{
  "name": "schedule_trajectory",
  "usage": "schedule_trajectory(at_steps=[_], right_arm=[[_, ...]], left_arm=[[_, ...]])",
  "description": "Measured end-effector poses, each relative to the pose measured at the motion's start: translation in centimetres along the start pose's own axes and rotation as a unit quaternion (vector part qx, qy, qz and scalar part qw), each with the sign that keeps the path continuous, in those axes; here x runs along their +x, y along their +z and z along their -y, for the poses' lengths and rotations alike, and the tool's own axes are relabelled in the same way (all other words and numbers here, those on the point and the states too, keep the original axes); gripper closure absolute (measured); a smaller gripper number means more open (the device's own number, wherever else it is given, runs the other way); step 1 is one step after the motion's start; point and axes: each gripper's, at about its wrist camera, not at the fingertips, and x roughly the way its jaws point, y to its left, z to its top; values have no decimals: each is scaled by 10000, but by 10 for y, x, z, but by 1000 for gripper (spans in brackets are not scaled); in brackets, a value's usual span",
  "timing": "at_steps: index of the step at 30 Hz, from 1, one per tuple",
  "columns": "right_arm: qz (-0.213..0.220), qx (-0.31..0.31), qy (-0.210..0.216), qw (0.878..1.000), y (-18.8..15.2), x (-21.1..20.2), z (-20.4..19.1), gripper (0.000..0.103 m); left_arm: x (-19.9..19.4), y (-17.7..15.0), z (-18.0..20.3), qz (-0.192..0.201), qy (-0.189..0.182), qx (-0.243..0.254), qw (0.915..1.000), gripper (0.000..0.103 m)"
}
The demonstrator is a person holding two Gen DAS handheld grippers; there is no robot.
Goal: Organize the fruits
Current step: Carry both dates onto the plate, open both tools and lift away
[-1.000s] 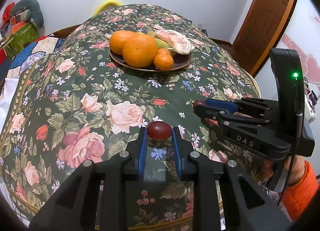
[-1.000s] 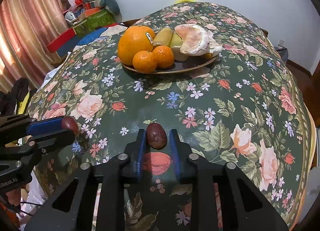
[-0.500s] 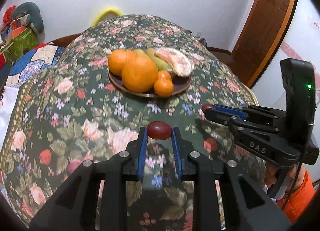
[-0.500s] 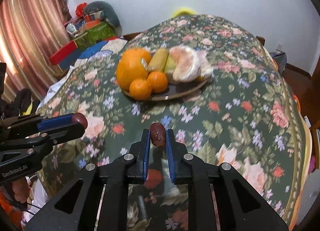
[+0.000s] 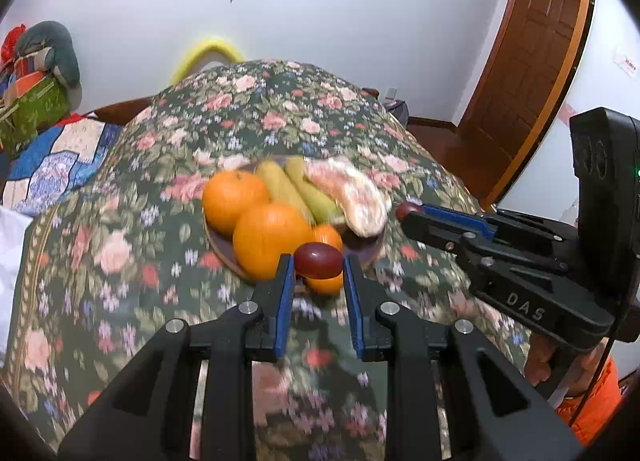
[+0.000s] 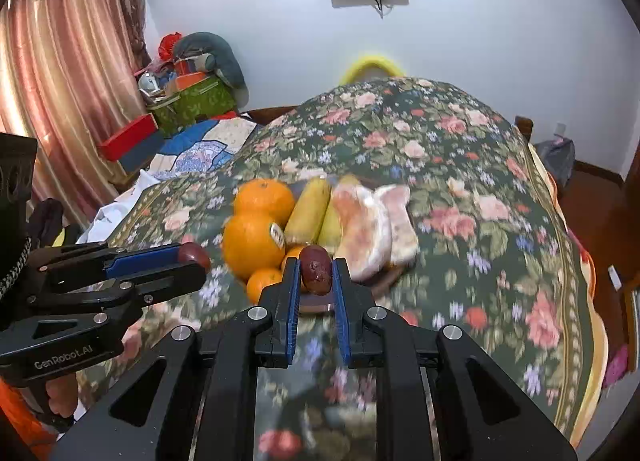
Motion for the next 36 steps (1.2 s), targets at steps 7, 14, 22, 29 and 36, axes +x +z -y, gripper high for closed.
schedule_trajectory(at_steps=[7,14,22,29,36], right_arm=[[-34,-178,-20,9998,18,26,2,89],[-292,-271,74,9992,21,59,2,89],[-478,-455,70,9978,17,76,0,89],[-598,-443,114,9972,16,80,3,87],[-468,-421,80,9980,16,69,2,78]], left_arm=[[20,29,-10,111,85,35,9999,79],[52,42,-29,-61,186,-158,9997,79],[73,40,-33,-239,170,-174,9994,79],[74,40,-34,-275,178,-194,9993,77],[63,38,-33,-239,183,-237,9993,71]])
